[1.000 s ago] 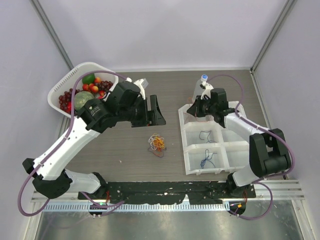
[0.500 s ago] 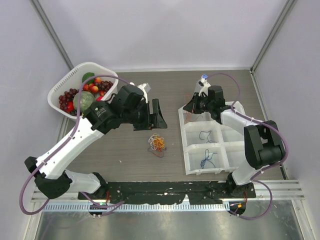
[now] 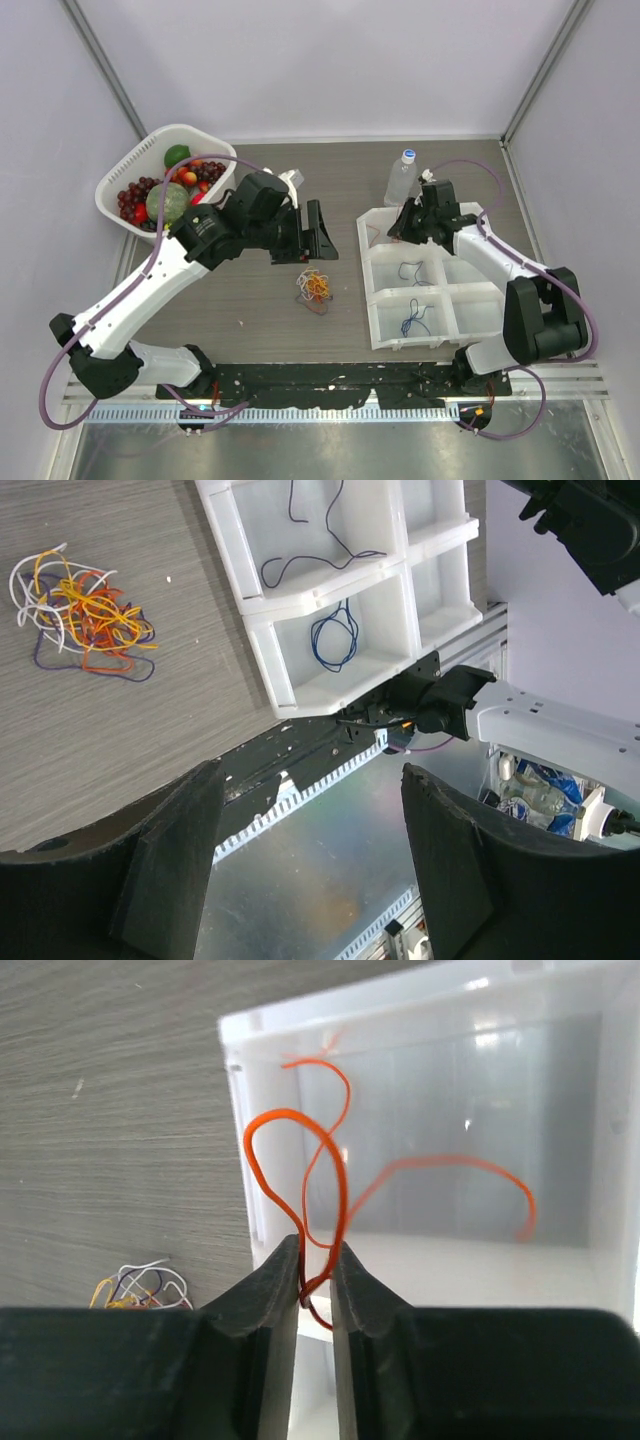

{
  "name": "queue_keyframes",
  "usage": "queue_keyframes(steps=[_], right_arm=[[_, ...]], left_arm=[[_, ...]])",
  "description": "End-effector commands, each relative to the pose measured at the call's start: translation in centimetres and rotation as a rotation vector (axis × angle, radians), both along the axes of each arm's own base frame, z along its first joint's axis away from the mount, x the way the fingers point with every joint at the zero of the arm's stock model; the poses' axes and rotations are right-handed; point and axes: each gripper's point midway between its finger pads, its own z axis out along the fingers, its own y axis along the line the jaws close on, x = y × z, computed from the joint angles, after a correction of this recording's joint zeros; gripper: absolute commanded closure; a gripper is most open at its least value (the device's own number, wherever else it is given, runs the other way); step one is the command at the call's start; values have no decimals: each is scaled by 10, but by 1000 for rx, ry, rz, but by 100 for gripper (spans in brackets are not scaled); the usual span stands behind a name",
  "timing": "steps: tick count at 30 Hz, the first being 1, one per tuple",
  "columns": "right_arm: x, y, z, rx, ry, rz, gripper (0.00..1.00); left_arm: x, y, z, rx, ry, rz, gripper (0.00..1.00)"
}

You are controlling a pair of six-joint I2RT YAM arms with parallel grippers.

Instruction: Untangle the cables

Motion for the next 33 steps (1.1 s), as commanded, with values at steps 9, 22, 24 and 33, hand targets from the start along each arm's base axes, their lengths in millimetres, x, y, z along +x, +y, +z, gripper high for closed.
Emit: queue_keyframes(steps=[9, 22, 24, 33], right_arm=[[0, -23, 34, -85, 25, -124, 62], [-24, 2, 90, -29, -78, 27, 60], [-45, 29, 94, 43, -95, 125, 60], [-142, 96, 78, 136, -96, 342, 62]], left_arm=[[-7, 3, -6, -30, 1, -10, 24], [-4, 1, -53, 72, 15, -77, 35], [-1, 4, -70, 133, 9, -104, 37], [32, 30, -138, 433, 50, -76, 50]])
